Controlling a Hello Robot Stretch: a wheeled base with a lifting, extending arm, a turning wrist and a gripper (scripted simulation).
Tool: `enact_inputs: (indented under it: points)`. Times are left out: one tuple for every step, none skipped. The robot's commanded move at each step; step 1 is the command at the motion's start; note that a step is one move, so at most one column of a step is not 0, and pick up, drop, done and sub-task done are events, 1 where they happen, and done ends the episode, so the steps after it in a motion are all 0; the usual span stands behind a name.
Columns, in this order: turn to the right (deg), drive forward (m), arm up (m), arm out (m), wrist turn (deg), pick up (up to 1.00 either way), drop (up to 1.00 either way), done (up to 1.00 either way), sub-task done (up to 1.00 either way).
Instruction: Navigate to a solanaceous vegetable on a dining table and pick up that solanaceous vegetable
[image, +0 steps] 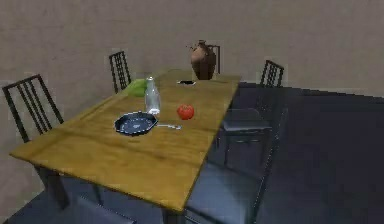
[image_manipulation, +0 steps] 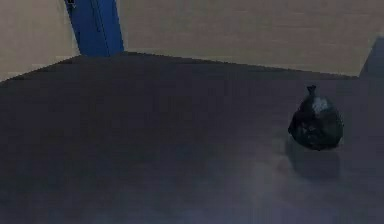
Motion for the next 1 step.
enact_inputs:
  points:
    - [42.0,0.0,0.0,0.0,0.0,0.0,0.0,0.0,0.0]
